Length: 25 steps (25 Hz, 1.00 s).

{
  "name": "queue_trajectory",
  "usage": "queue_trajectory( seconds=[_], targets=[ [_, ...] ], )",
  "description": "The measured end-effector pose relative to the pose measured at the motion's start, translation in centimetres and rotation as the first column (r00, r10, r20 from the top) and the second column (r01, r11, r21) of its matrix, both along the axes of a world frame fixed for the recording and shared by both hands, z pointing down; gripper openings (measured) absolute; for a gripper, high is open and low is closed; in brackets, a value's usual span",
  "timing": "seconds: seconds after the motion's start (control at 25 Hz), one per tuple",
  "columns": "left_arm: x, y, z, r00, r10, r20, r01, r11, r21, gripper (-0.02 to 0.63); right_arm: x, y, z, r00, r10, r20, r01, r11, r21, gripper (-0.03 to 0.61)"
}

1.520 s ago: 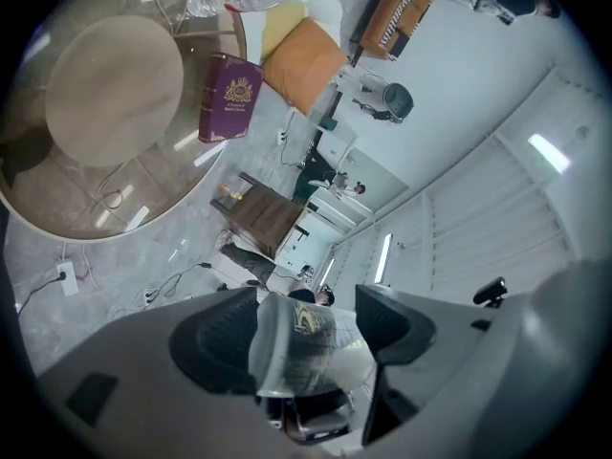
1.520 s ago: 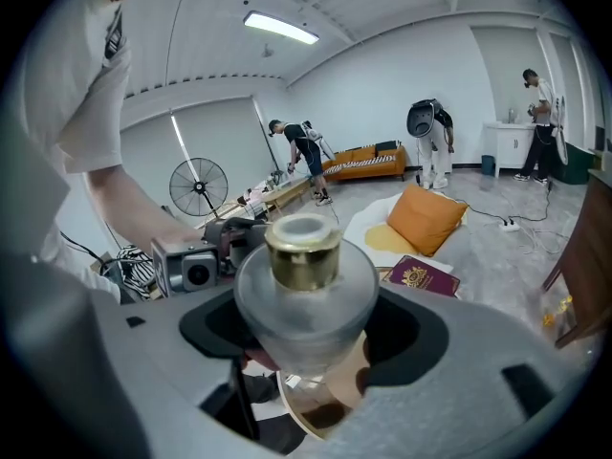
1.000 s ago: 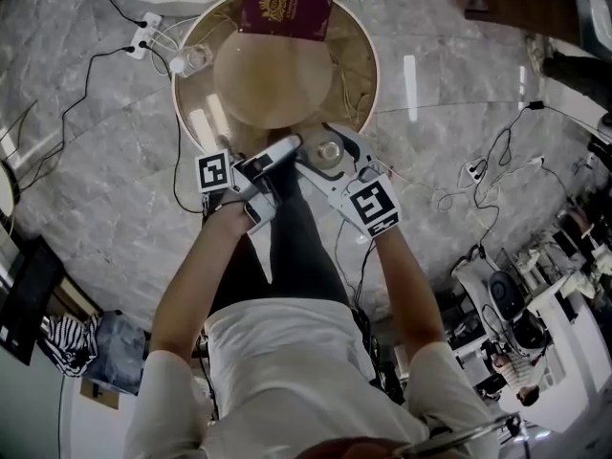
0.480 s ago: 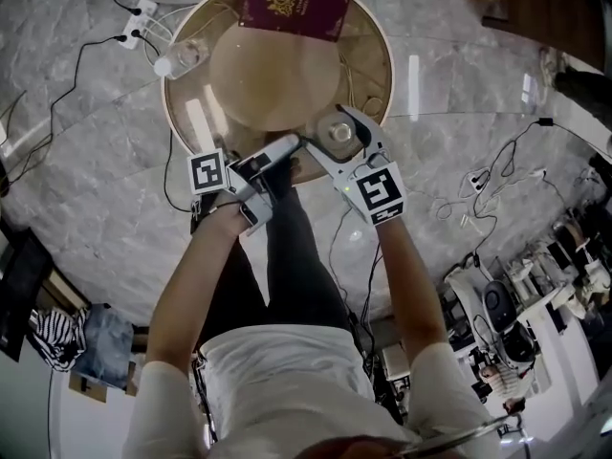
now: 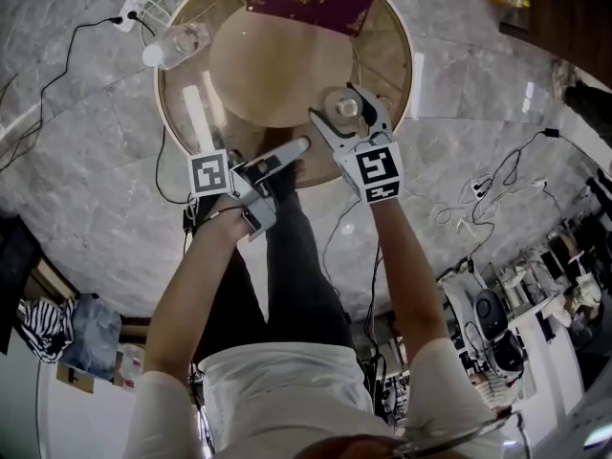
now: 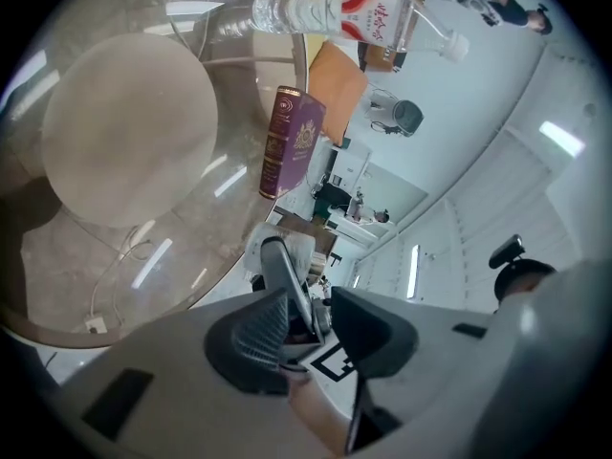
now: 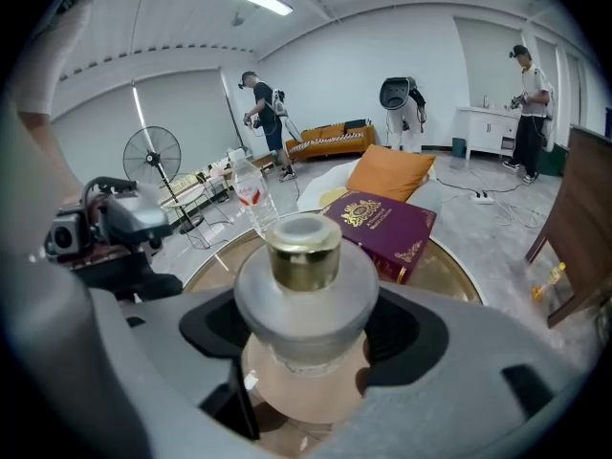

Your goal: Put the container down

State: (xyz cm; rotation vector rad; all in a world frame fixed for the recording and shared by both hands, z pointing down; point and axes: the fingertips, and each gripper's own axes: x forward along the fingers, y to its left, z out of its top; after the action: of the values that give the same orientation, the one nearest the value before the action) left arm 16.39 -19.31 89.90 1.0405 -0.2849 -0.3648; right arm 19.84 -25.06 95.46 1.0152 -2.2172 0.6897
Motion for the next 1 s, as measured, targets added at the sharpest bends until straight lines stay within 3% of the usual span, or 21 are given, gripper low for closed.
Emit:
queue_trajectory(
  seconds=[0.44,1.0],
  targets=[
    [-0.2,0.4,2.4,1.000,0.028,0.014,-0.028,1.000,0.013,0.021,0.1,-0.6,6.3,0.997,0.029,-0.069,-0.031,0.999,-0.033,0.334],
    [-2.4,-0.2,4.4,1.000,-0.008,0.028,0.008,1.000,0.003,0.017,0.7,-0.7,9.4,0.994,0.031,-0.107,-0.034,0.999,-0.035,0.334]
  ],
)
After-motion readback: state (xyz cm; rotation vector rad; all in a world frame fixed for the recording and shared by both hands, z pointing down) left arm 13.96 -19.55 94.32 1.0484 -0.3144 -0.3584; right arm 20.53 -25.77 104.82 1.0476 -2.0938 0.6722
